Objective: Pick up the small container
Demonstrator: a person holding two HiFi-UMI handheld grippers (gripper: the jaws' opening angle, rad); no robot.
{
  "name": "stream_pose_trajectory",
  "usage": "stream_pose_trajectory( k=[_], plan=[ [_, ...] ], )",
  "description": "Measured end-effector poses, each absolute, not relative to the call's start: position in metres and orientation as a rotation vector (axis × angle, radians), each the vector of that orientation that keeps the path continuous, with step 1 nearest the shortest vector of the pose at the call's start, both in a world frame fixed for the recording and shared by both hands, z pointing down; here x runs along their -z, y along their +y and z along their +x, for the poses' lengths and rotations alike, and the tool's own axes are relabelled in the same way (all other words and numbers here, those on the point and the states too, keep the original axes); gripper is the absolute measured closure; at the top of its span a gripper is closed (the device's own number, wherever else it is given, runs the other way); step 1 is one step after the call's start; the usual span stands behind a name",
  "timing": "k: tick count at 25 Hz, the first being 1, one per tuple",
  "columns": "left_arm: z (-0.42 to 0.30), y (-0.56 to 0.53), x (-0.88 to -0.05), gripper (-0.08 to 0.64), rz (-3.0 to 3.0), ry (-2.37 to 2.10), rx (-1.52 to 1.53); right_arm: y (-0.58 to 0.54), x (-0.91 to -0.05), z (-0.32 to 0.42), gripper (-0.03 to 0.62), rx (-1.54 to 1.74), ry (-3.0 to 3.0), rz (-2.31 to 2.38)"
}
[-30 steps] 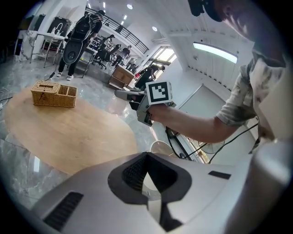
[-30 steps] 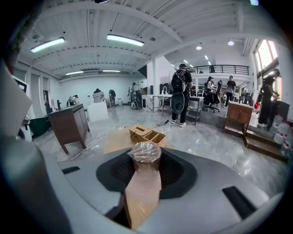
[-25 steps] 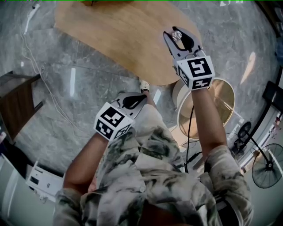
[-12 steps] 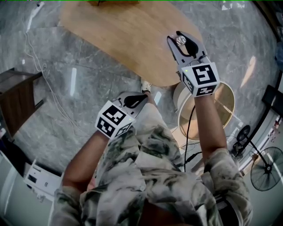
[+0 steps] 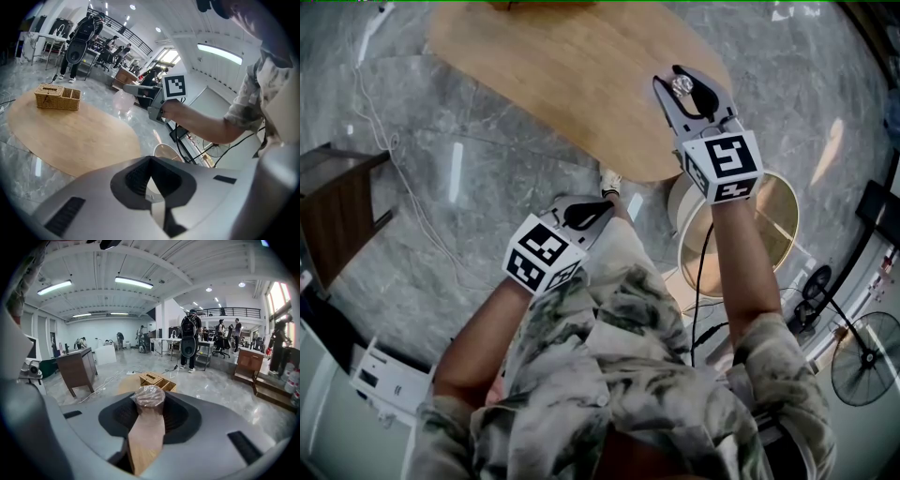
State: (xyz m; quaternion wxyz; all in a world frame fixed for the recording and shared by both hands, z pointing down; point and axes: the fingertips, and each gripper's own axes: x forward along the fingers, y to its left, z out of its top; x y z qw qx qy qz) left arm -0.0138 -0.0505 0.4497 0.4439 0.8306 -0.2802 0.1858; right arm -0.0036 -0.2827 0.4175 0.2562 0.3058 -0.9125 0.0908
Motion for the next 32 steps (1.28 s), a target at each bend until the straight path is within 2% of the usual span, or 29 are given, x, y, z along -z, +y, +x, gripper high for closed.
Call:
stream_pose_trajectory(
  k=[32],
  plan=[
    [-0.026, -0.047, -0.459, 0.538, 2.027, -0.717, -0.464, -0.288, -0.435, -0.011, 0.445, -0.244, -2.461, 0.814]
  ],
)
